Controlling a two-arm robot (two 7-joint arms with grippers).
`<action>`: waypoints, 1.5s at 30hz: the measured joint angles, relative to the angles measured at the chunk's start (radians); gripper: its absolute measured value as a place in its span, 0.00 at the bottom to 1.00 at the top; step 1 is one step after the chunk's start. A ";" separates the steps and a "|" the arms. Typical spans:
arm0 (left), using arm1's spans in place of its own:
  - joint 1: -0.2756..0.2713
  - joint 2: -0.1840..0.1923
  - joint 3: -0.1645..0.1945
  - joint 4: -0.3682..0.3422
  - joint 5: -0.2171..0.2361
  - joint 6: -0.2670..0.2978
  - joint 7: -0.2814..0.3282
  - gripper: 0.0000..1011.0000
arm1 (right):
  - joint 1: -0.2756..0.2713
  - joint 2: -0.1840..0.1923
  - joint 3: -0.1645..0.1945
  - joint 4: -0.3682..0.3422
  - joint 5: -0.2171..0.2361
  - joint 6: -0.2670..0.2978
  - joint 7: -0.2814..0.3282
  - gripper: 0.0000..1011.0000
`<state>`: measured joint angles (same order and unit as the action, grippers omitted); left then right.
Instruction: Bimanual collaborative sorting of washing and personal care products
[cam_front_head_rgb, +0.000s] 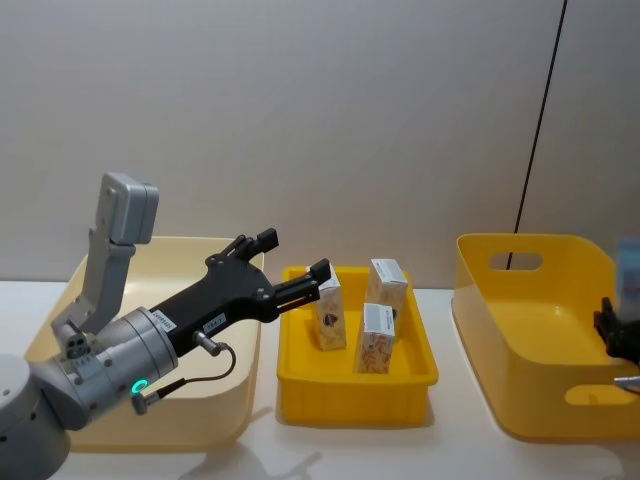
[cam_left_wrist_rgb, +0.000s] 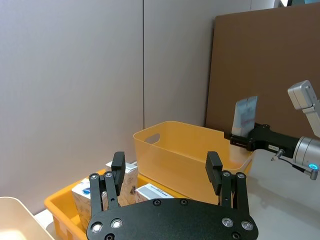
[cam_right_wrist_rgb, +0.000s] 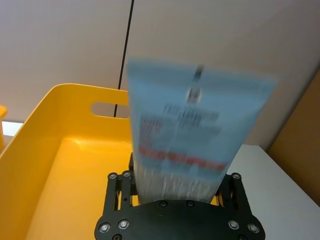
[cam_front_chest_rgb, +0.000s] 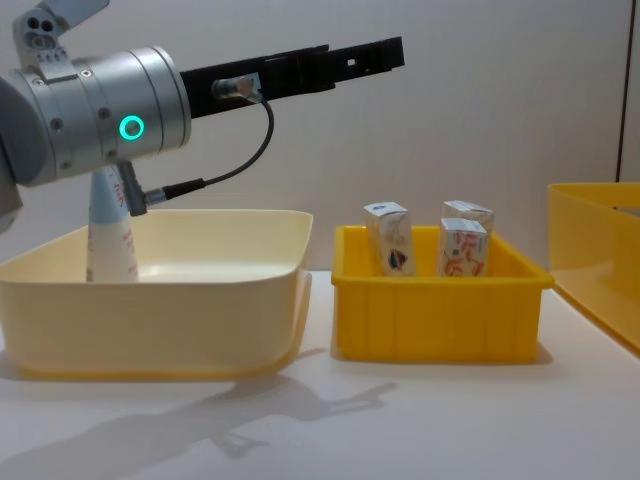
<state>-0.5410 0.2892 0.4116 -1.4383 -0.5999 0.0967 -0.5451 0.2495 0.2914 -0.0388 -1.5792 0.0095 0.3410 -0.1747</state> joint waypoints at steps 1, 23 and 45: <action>0.000 0.000 0.000 0.000 0.000 0.000 0.000 0.99 | 0.000 -0.001 0.000 0.000 0.000 0.001 0.000 0.76; 0.000 0.000 0.000 0.000 0.000 0.000 0.000 0.99 | -0.006 -0.006 0.005 0.000 0.003 0.017 -0.001 0.99; 0.000 0.000 0.000 0.000 0.000 0.000 0.000 0.99 | 0.012 -0.020 0.001 0.001 0.003 -0.016 0.020 0.99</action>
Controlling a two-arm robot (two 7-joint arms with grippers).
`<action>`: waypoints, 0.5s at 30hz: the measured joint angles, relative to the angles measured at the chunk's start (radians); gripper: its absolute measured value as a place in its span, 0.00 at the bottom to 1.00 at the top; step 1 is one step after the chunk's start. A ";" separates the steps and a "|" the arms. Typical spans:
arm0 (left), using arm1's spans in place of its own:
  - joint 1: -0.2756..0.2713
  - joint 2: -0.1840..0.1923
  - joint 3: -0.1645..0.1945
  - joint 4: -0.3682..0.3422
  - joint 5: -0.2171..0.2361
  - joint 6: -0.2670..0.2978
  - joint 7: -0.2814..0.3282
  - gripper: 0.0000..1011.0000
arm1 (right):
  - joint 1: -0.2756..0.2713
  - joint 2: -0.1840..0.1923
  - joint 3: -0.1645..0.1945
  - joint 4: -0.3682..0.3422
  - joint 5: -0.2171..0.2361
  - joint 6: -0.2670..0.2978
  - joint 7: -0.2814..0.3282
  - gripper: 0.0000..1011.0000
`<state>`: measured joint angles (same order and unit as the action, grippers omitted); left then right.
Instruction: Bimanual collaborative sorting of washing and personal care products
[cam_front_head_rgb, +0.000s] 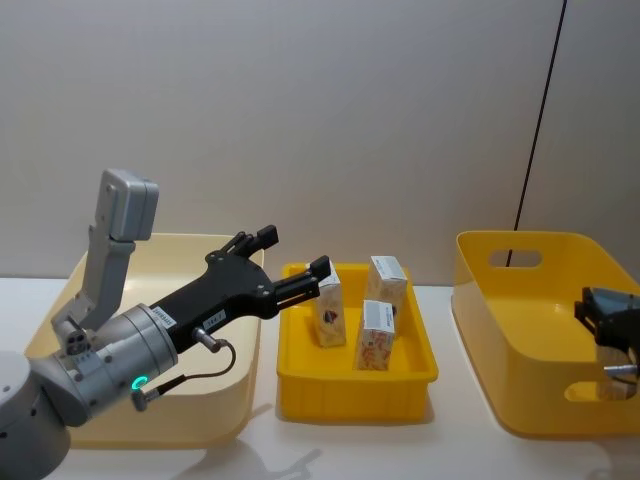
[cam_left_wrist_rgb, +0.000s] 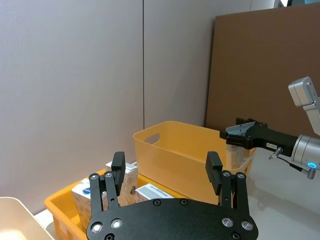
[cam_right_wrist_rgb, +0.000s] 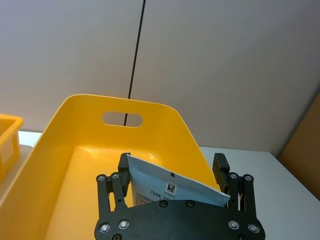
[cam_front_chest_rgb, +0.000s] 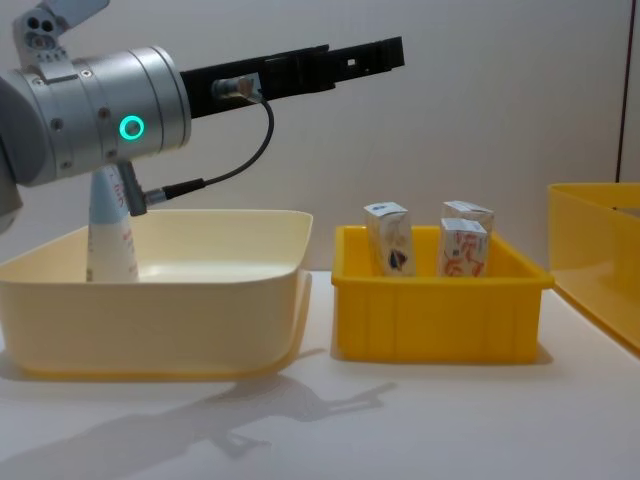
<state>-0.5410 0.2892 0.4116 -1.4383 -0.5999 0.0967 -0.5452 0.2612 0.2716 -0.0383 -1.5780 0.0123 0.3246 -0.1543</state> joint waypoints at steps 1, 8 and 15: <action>0.000 0.000 0.000 0.000 0.000 0.000 0.000 0.99 | 0.001 -0.001 -0.001 0.000 0.000 -0.001 0.001 0.99; 0.000 0.000 0.000 0.000 0.000 0.000 0.000 0.99 | 0.010 -0.008 -0.003 0.000 0.001 -0.007 0.014 0.99; 0.000 0.000 0.000 0.000 0.000 0.000 0.000 0.99 | 0.014 -0.014 -0.003 0.000 0.002 -0.008 0.025 0.99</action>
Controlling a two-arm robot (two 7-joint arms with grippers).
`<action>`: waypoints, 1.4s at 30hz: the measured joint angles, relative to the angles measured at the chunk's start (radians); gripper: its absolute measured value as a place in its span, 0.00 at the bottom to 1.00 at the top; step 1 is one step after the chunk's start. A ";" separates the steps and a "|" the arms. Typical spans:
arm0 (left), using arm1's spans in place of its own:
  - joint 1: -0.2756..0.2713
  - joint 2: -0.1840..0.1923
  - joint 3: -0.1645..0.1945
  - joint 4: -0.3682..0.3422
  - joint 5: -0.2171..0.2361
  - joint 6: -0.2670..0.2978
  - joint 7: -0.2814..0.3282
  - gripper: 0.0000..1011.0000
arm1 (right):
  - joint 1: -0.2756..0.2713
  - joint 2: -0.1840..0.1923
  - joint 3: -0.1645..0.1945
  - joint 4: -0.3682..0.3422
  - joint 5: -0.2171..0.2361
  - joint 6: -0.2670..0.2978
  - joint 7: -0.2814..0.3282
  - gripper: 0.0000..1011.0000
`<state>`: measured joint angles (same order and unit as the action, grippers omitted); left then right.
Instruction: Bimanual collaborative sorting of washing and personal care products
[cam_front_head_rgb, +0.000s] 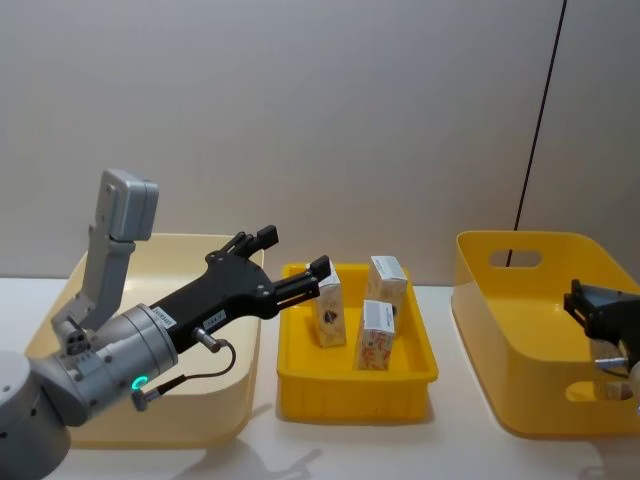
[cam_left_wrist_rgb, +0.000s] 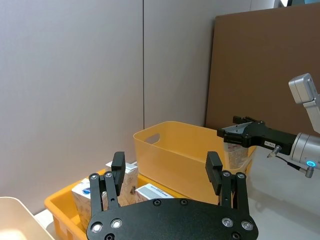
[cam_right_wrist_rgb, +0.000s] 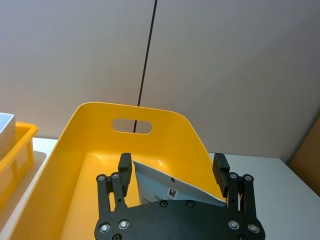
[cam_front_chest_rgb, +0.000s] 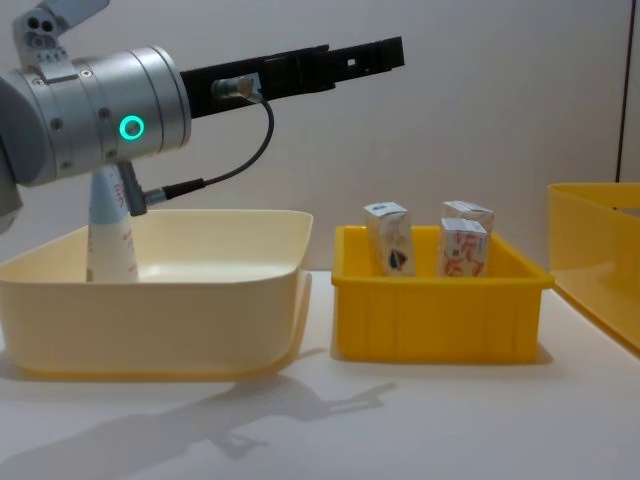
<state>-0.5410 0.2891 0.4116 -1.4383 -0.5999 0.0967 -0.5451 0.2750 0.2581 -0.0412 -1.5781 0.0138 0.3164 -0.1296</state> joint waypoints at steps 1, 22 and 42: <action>0.000 0.000 0.000 0.000 0.000 0.000 0.000 0.99 | 0.000 0.000 0.000 0.000 0.000 0.000 0.001 0.99; 0.000 0.000 0.000 0.000 0.000 0.000 0.000 0.99 | 0.002 -0.022 0.018 -0.043 0.018 -0.025 0.039 0.99; 0.005 0.001 0.000 -0.003 0.006 0.000 0.007 0.99 | -0.034 -0.039 0.049 -0.123 0.082 -0.077 0.097 0.99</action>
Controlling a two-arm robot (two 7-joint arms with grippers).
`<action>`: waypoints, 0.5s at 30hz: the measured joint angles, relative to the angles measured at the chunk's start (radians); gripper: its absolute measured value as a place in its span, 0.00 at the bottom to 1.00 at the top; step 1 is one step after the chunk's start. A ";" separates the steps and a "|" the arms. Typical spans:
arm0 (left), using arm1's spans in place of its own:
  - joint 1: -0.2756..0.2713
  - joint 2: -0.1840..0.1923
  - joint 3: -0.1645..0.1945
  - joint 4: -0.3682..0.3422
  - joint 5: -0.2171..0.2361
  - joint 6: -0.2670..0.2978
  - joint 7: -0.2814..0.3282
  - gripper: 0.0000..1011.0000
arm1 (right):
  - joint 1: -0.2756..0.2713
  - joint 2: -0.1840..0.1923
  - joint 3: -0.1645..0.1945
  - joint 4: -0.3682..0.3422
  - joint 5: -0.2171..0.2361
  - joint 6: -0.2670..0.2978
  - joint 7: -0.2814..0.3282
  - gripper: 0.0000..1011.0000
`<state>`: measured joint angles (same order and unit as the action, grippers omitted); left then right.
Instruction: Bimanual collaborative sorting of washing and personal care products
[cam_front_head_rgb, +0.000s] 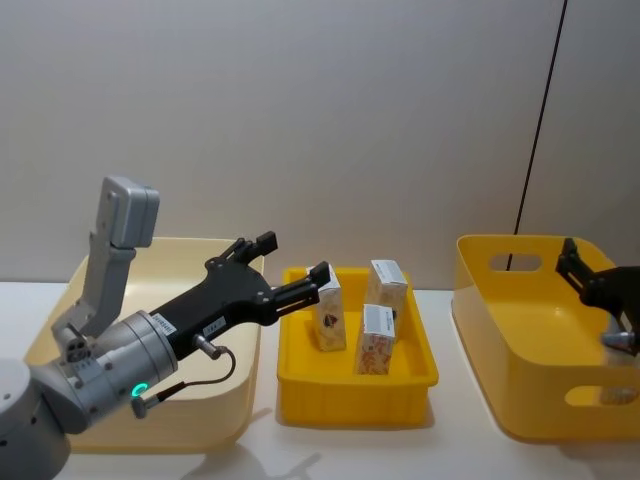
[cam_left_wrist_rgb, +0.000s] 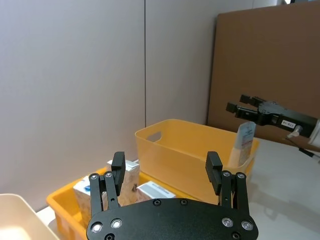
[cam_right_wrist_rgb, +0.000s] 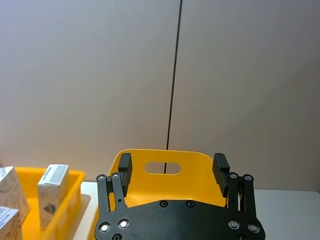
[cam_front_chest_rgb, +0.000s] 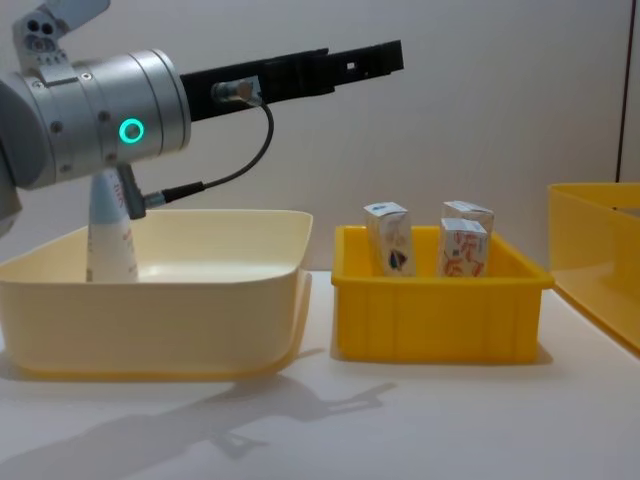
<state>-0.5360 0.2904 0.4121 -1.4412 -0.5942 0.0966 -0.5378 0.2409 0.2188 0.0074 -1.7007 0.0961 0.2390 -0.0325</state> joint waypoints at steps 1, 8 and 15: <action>0.002 0.001 0.000 -0.001 0.003 0.000 0.004 0.99 | -0.002 0.001 -0.002 -0.001 0.001 -0.001 0.001 0.99; 0.038 0.012 0.005 -0.023 0.050 -0.011 0.068 0.99 | -0.048 0.023 -0.045 -0.013 0.037 -0.039 0.019 0.99; 0.094 0.029 0.013 -0.059 0.125 -0.027 0.167 0.99 | -0.110 0.052 -0.101 -0.029 0.082 -0.088 0.043 0.99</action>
<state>-0.4416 0.3194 0.4252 -1.4999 -0.4694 0.0700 -0.3705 0.1309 0.2706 -0.0935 -1.7297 0.1785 0.1507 0.0110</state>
